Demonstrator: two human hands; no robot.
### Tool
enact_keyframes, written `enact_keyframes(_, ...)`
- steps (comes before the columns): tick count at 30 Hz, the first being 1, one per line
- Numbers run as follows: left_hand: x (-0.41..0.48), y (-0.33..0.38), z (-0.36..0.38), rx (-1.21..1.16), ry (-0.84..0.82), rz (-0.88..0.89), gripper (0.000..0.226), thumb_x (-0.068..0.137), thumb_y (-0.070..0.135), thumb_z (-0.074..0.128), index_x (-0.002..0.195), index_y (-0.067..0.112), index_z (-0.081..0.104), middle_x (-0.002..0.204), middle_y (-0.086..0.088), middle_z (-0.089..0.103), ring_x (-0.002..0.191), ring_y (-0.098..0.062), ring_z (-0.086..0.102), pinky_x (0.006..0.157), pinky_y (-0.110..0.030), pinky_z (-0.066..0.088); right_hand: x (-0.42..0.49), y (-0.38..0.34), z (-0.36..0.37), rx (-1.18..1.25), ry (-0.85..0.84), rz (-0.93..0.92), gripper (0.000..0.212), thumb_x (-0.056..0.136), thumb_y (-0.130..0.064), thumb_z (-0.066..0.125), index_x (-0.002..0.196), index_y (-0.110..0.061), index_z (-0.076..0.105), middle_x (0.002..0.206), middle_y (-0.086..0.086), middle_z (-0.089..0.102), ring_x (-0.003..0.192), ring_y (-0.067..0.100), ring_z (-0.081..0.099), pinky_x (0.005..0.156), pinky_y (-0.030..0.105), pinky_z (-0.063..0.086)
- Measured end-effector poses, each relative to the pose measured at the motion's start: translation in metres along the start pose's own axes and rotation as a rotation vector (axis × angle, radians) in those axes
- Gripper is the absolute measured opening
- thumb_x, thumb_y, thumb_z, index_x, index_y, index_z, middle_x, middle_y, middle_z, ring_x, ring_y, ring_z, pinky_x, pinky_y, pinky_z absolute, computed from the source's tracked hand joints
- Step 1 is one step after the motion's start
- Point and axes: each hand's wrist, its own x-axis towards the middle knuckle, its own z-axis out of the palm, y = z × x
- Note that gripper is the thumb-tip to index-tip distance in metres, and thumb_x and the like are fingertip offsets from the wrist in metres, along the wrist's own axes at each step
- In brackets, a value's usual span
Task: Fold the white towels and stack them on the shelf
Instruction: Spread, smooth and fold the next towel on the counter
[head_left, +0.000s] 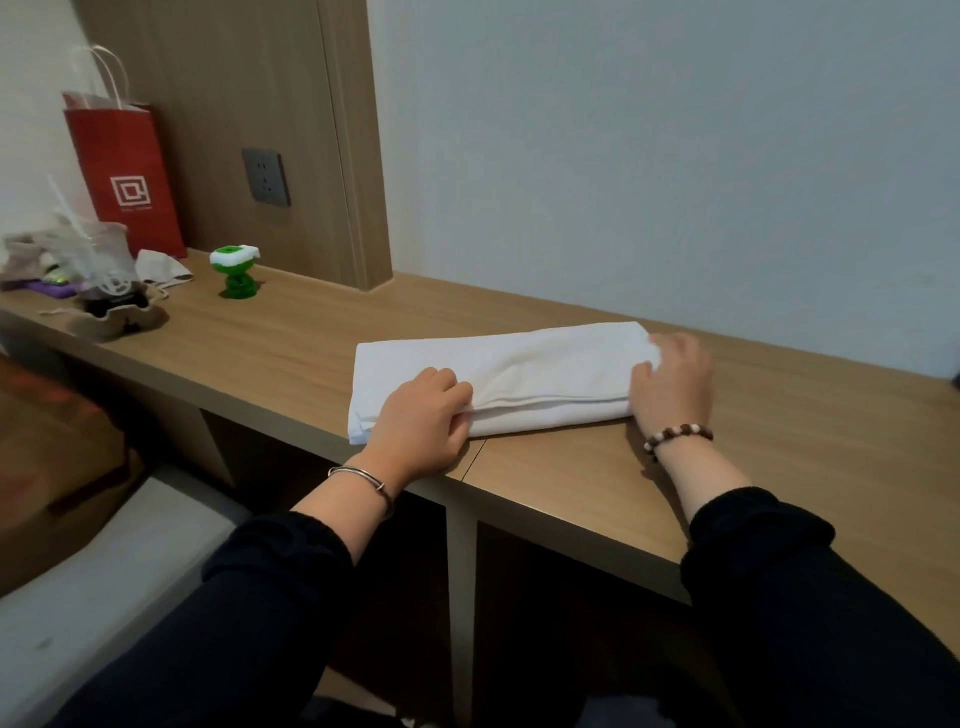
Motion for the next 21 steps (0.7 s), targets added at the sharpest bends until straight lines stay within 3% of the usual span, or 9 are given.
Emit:
enact_keyframes(2, 0.000, 0.000, 0.002, 0.006, 0.010, -0.015, 0.009, 0.073, 0.010, 0.063, 0.073, 0.007, 0.054, 0.073, -0.008, 0.051, 0.068, -0.026, 0.047, 0.050, -0.030, 0.033, 0.011, 0.010, -0.007, -0.087, 0.102, 0.201, 0.042, 0.090, -0.033, 0.053, 0.124, -0.008, 0.055, 0.131, 0.014, 0.048, 0.122, 0.031, 0.040, 0.101, 0.044, 0.034)
enact_keyframes(4, 0.000, 0.000, 0.004, 0.010, 0.010, -0.023, 0.009, 0.072, 0.011, 0.062, 0.073, 0.007, 0.054, 0.074, -0.007, 0.051, 0.068, -0.025, 0.047, 0.050, -0.029, 0.032, 0.019, 0.020, -0.007, -0.143, -0.014, 0.371, 0.050, 0.088, -0.049, 0.049, 0.112, -0.008, 0.061, 0.125, 0.014, 0.052, 0.119, 0.033, 0.043, 0.097, 0.047, 0.037)
enact_keyframes(6, 0.000, -0.001, 0.005, 0.007, 0.008, -0.024, 0.009, 0.072, 0.011, 0.063, 0.074, 0.008, 0.054, 0.074, -0.006, 0.052, 0.069, -0.025, 0.047, 0.050, -0.029, 0.032, 0.023, 0.028, -0.006, -0.079, -0.118, 0.486, 0.046, 0.086, -0.051, 0.045, 0.091, -0.011, 0.066, 0.112, 0.016, 0.059, 0.111, 0.035, 0.051, 0.090, 0.045, 0.043)
enact_keyframes(8, 0.000, -0.001, 0.004, 0.006, 0.013, -0.025, 0.010, 0.072, 0.010, 0.064, 0.073, 0.008, 0.054, 0.074, -0.006, 0.052, 0.069, -0.024, 0.047, 0.049, -0.030, 0.035, 0.024, 0.031, -0.008, 0.111, -0.049, 0.528, 0.032, 0.086, -0.040, 0.046, 0.074, -0.015, 0.062, 0.103, 0.016, 0.063, 0.101, 0.037, 0.057, 0.088, 0.046, 0.048)
enact_keyframes(11, 0.000, -0.001, 0.004, -0.001, 0.014, -0.028, 0.011, 0.072, 0.009, 0.065, 0.073, 0.008, 0.054, 0.074, -0.006, 0.052, 0.069, -0.024, 0.047, 0.049, -0.031, 0.037, 0.029, 0.035, -0.017, 0.194, 0.081, 0.485, 0.030, 0.088, -0.036, 0.051, 0.068, -0.016, 0.061, 0.099, 0.016, 0.064, 0.100, 0.037, 0.057, 0.090, 0.048, 0.048)
enact_keyframes(15, -0.001, 0.000, 0.004, 0.004, 0.006, -0.038, 0.011, 0.072, 0.009, 0.065, 0.073, 0.008, 0.055, 0.075, -0.007, 0.053, 0.069, -0.024, 0.048, 0.049, -0.030, 0.036, 0.027, 0.037, -0.018, 0.154, -0.120, 0.538, 0.053, 0.088, -0.051, 0.046, 0.057, -0.010, 0.052, 0.078, 0.015, 0.057, 0.093, 0.034, 0.058, 0.082, 0.044, 0.047)
enact_keyframes(17, -0.001, 0.000, 0.004, 0.013, 0.008, -0.040, 0.009, 0.072, 0.009, 0.064, 0.073, 0.008, 0.055, 0.075, -0.007, 0.054, 0.068, -0.024, 0.048, 0.050, -0.028, 0.034, 0.026, 0.035, -0.018, 0.172, -0.197, 0.537, 0.053, 0.086, -0.050, 0.048, 0.060, -0.005, 0.057, 0.076, 0.017, 0.060, 0.085, 0.032, 0.057, 0.077, 0.040, 0.047)
enact_keyframes(19, -0.001, 0.001, 0.005, 0.014, 0.014, -0.043, 0.008, 0.072, 0.009, 0.063, 0.073, 0.008, 0.055, 0.075, -0.007, 0.054, 0.068, -0.024, 0.047, 0.052, -0.027, 0.032, 0.026, 0.033, -0.018, 0.213, -0.242, 0.491, 0.047, 0.088, -0.040, 0.052, 0.085, 0.005, 0.068, 0.097, 0.025, 0.066, 0.088, 0.036, 0.060, 0.078, 0.040, 0.049)
enact_keyframes(21, -0.001, 0.001, 0.005, 0.014, 0.014, -0.054, 0.008, 0.073, 0.010, 0.063, 0.074, 0.008, 0.055, 0.075, -0.006, 0.054, 0.069, -0.023, 0.047, 0.052, -0.027, 0.033, 0.031, 0.032, -0.019, 0.265, -0.258, 0.478, 0.045, 0.091, -0.033, 0.053, 0.103, 0.009, 0.064, 0.112, 0.025, 0.064, 0.099, 0.037, 0.060, 0.078, 0.039, 0.049)
